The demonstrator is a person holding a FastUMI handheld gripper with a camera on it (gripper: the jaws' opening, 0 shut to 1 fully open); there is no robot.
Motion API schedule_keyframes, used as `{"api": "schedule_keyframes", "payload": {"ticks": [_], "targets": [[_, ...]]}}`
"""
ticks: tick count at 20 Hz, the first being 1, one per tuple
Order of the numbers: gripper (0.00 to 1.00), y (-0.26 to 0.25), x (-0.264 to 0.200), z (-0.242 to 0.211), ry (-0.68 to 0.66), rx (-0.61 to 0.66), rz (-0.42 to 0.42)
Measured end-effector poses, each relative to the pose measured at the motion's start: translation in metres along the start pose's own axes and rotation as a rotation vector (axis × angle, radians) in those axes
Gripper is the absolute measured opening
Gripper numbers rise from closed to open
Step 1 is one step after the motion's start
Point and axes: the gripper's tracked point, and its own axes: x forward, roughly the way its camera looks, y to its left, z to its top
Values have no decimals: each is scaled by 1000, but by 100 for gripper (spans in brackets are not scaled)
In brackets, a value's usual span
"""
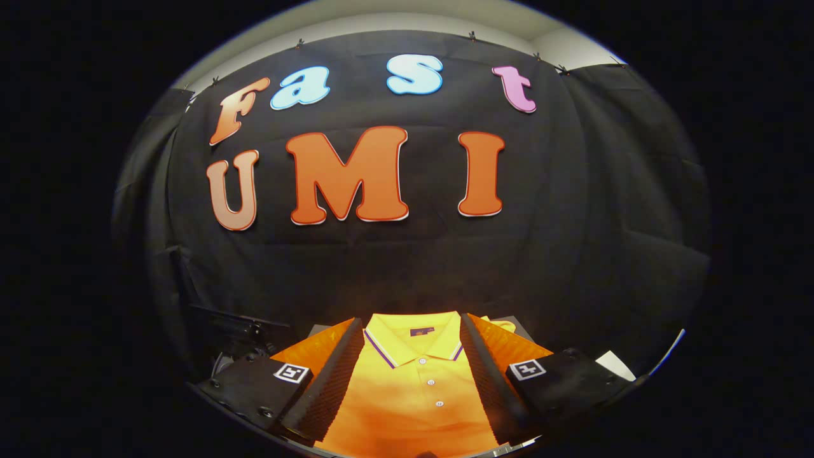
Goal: Put the clothes into the washing machine and then close the washing machine lid.
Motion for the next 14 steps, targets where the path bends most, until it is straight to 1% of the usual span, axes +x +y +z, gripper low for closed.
{"api": "schedule_keyframes", "payload": {"ticks": [3,6,9,14], "targets": [[98,-14,34,-34,105,-4,-20],[99,-17,59,-65,193,34,-7],[99,-22,71,-85,255,67,-7],[98,-25,78,-107,337,38,-16]]}}
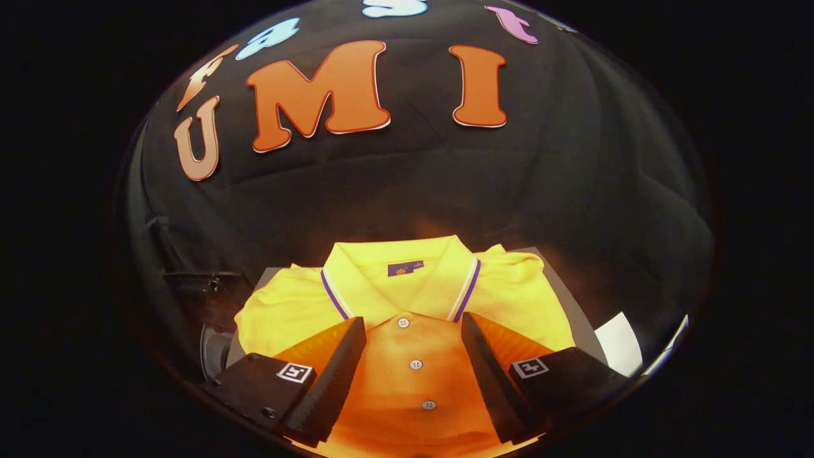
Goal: Put the clothes into the washing machine and then close the washing machine lid.
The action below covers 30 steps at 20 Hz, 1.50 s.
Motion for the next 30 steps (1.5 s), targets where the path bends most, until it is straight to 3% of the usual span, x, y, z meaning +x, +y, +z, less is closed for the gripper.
{"api": "schedule_keyframes", "payload": {"ticks": [7,17,18,20,23,24,30], "targets": [[96,3,2,-14,111,-51,-9],[50,11,1,-17,211,-23,1],[51,14,0,-16,215,-21,10],[25,17,2,-15,241,-14,12],[25,17,1,-16,282,-27,18],[12,17,1,-14,284,-16,17],[12,15,0,-11,216,71,76]]}}
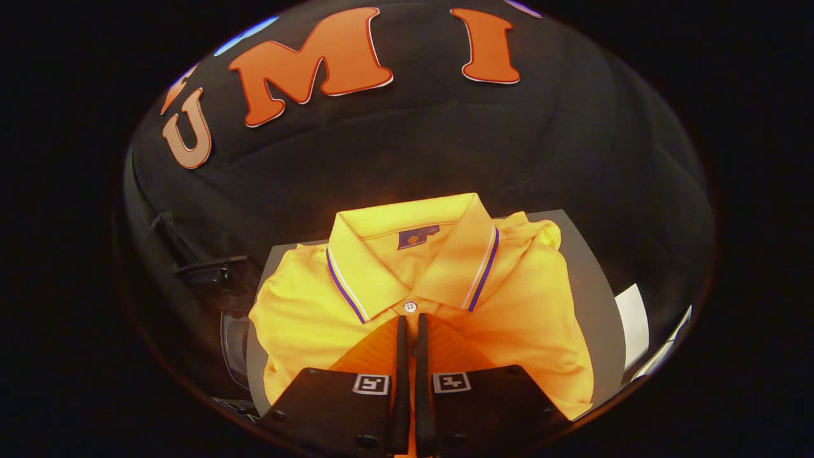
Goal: Put the clothes into the washing machine and then close the washing machine lid.
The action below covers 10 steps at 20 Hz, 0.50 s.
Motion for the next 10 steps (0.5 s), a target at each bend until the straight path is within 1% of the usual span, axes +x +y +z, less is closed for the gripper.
{"api": "schedule_keyframes", "payload": {"ticks": [4,7,10], "targets": [[11,2,-11,10,-93,46,45],[12,4,-22,14,-119,67,96],[12,10,-32,23,-175,107,175]]}}
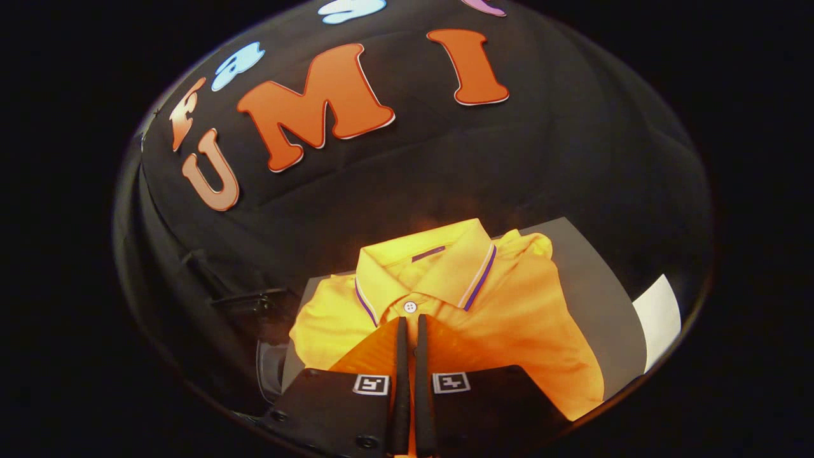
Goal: Put the clothes into the washing machine and then close the washing machine lid.
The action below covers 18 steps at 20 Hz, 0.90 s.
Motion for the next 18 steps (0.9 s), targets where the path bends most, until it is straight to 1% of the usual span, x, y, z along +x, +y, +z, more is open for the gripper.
{"api": "schedule_keyframes", "payload": {"ticks": [6,9,10,11,13,16,17,18], "targets": [[11,16,-22,19,-82,61,102],[11,30,-46,26,-132,84,138],[11,40,-58,35,-165,103,168],[8,53,-71,46,-198,114,189],[8,56,-77,55,-229,68,155],[8,65,-67,44,-203,6,107],[8,60,-61,39,-191,-16,73],[8,51,-53,33,-173,-41,21]]}}
